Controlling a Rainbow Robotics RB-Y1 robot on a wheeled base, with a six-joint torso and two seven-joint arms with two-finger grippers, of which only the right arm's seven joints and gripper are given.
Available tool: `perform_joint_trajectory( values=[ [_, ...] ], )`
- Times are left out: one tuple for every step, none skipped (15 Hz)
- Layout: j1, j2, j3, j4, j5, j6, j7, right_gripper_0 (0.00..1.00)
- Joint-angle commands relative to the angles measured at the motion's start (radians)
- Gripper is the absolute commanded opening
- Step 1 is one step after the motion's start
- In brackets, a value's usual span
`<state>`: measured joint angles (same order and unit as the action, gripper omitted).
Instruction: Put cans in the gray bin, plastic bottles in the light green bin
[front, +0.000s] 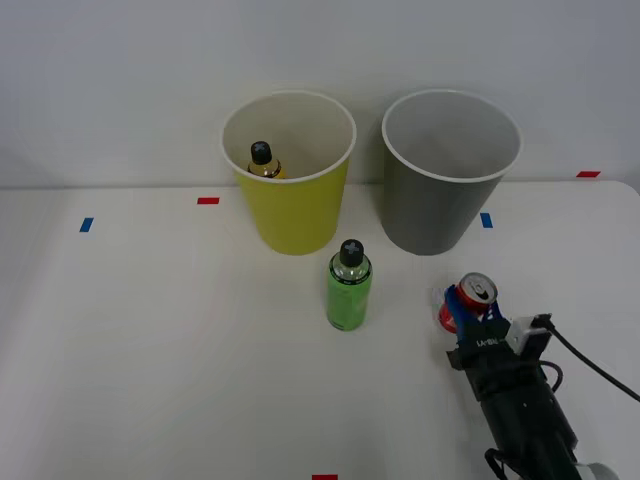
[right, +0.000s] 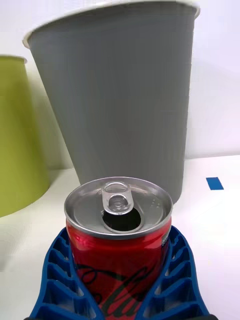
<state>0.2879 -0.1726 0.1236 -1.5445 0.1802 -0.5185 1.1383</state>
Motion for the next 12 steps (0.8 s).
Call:
perform_joint_trajectory(
  values=[
    [0.102,-0.082,0.047,-0.161,-0.102,-0.003,-0.011,0.00],
    [0.119,-0.102,0.070,-0.213,-0.160,-0.003,-0.011,0.00],
    [0.120,-0.116,0.087,-0.252,-0.196,0.006,-0.011,0.00],
    [0.112,-0.119,0.091,-0.275,-0.199,0.020,-0.012,0.00],
    [0.102,-0.117,0.091,-0.298,-0.200,0.046,-0.012,0.00],
    [0.082,-0.111,0.090,-0.319,-0.216,0.063,-0.012,0.00],
    [0.050,-0.105,0.093,-0.332,-0.255,0.066,-0.014,0.00],
    [0.008,-0.097,0.099,-0.338,-0.301,0.067,-0.015,0.00],
    [-0.032,-0.090,0.099,-0.341,-0.332,0.071,-0.015,0.00],
    [-0.078,-0.081,0.099,-0.355,-0.360,0.097,-0.015,0.00],
    [-0.104,-0.068,0.090,-0.407,-0.375,0.169,-0.015,0.00],
    [-0.112,-0.054,0.076,-0.485,-0.378,0.267,-0.015,0.00]
  ],
)
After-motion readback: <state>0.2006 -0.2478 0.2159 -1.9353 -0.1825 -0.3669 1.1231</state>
